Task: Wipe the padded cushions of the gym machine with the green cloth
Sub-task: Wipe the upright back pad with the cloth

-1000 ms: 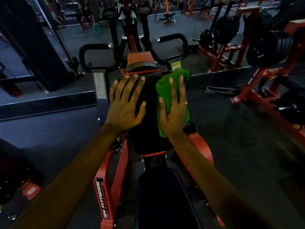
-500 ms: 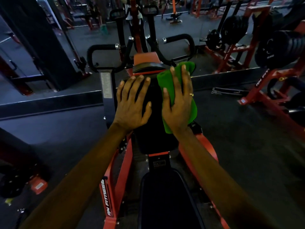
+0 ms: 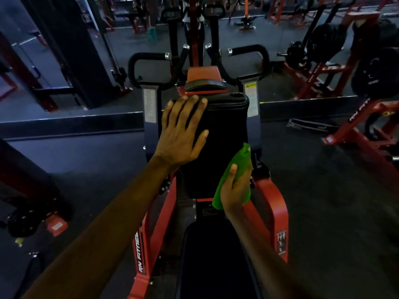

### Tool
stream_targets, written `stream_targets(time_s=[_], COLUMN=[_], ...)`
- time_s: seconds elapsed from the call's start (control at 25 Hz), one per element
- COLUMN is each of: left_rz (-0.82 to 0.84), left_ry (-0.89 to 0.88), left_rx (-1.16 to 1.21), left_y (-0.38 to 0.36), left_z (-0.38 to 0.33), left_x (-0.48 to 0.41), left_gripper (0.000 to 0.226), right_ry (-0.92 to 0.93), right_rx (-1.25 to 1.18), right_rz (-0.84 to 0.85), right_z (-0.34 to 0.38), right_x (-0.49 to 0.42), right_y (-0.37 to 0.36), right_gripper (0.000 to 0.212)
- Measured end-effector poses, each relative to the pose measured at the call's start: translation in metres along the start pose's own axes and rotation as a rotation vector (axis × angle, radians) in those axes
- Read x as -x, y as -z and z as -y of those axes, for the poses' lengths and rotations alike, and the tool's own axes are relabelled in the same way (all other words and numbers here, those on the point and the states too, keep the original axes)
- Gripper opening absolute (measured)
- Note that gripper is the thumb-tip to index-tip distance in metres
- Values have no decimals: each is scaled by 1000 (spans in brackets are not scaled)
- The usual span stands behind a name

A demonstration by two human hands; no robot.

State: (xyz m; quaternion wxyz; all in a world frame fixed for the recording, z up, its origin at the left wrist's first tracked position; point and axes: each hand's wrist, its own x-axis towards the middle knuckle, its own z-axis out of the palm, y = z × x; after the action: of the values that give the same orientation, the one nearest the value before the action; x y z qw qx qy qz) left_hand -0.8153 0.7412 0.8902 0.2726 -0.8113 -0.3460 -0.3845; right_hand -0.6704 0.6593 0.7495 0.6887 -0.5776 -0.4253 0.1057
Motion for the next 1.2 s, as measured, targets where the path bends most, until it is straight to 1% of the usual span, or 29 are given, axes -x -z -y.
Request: stream_targets(time_s=[0.12,0.2,0.32,0.44,0.56,0.6,0.64,0.68,0.72,0.76,0.8,0.88,1.04,1.12,1.2], left_rz=[-18,-36,-44,-53,-57,-56,-58,-54,-48,-46,-48,-48,32,51,49], left_ry=[-7,-14,-21,-25,-36,-70,-136,-210,-267,-291,-291,-285,-336,-309,-262], left_rx=[-9,6,-11,22,74,82,69,40,7,-18,-24,-14,49,112,185], left_y=[-1,-3,-7,-8,0,4,8,11,12,11,10,6,7,8,7], left_z=[1,2,3,2,7,13,20,28,34,38,39,37,48,47,43], left_x=[-1,0,1,2,-3,-6,-9,-13,-15,-16,-16,-13,-13,-11,-10], left_gripper=[63,63,63,60,54,52,50,50,50,51,52,53,53,55,58], right_ry=[38,85,111,28,111,177,280,391,480,530,550,545,529,533,494], right_rx=[-86,-71,17,116,192,268,368,468,561,627,664,682,678,633,532], right_rz=[-8,-43,-53,-65,-95,-77,-19,80,183,259,287,245,84,2,-54], right_z=[44,66,43,7,12,17,17,13,9,4,0,9,38,55,81], right_x=[-40,-65,-55,-9,6,11,20,32,46,56,60,43,-9,-25,-53], right_y=[-8,-15,-15,-5,-8,-10,-12,-14,-17,-19,-22,-29,-27,-24,-29], right_gripper=[48,48,53,64,59,58,57,58,63,70,75,74,52,52,54])
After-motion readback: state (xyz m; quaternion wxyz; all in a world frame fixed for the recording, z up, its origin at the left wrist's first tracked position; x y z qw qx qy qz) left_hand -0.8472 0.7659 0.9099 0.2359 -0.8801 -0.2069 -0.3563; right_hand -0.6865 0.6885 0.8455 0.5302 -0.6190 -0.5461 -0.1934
